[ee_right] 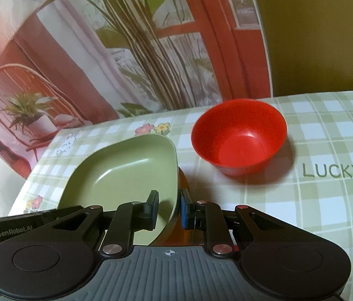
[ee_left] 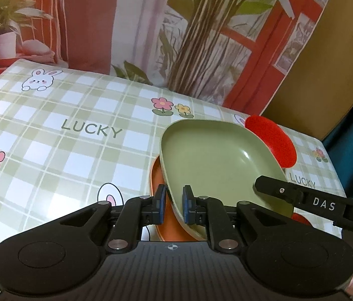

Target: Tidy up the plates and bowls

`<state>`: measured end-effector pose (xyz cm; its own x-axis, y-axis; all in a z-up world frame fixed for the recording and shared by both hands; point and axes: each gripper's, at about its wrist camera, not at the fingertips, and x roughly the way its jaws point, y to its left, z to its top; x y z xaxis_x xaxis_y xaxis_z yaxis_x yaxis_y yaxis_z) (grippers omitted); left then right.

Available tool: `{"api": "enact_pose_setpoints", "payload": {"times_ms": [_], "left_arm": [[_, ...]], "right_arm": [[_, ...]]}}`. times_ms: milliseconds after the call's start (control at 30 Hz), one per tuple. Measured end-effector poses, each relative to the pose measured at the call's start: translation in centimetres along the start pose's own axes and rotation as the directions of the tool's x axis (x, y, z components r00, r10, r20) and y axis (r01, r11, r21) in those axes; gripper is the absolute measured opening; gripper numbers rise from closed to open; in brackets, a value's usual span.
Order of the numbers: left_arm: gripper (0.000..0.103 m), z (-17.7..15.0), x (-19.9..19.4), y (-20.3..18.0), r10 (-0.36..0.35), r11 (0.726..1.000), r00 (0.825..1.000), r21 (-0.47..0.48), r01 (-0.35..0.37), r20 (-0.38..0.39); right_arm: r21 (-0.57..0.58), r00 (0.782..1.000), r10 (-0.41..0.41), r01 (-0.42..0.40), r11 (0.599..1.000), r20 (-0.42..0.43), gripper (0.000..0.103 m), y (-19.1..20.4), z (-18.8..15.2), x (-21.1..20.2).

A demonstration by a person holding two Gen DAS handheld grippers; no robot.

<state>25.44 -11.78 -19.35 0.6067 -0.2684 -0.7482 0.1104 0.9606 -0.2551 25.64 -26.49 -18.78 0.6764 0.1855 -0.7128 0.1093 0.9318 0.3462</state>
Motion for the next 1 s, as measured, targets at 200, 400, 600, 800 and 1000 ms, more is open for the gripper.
{"api": "enact_pose_setpoints", "payload": {"times_ms": [200, 400, 600, 800, 1000], "left_arm": [[0.015, -0.5, 0.2, -0.2, 0.012, 0.999, 1.0, 0.03, -0.012, -0.004], [0.015, -0.7, 0.4, 0.0, 0.016, 1.0, 1.0, 0.025, -0.016, -0.008], [0.015, -0.7, 0.6, -0.2, 0.026, 0.999, 1.0, 0.041, -0.026, 0.004], [0.015, -0.7, 0.5, 0.1, 0.02, 0.999, 1.0, 0.033, -0.02, 0.008], [0.015, -0.9, 0.4, -0.6, 0.05, 0.996, 0.999, 0.071, -0.051, 0.011]], "right_arm": [[-0.015, 1.0, -0.014, 0.014, 1.0, -0.011, 0.017, 0.1, -0.3, 0.2], [-0.035, 0.999, -0.024, 0.023, 0.999, -0.023, 0.017, 0.4, -0.3, 0.3], [-0.045, 0.999, -0.037, 0.035, 0.998, -0.033, 0.017, 0.6, -0.3, 0.6], [-0.06, 0.998, -0.053, 0.051, 0.997, -0.046, 0.017, 1.0, -0.3, 1.0], [-0.064, 0.997, -0.057, 0.054, 0.997, -0.058, 0.017, 1.0, -0.4, 1.2]]}}
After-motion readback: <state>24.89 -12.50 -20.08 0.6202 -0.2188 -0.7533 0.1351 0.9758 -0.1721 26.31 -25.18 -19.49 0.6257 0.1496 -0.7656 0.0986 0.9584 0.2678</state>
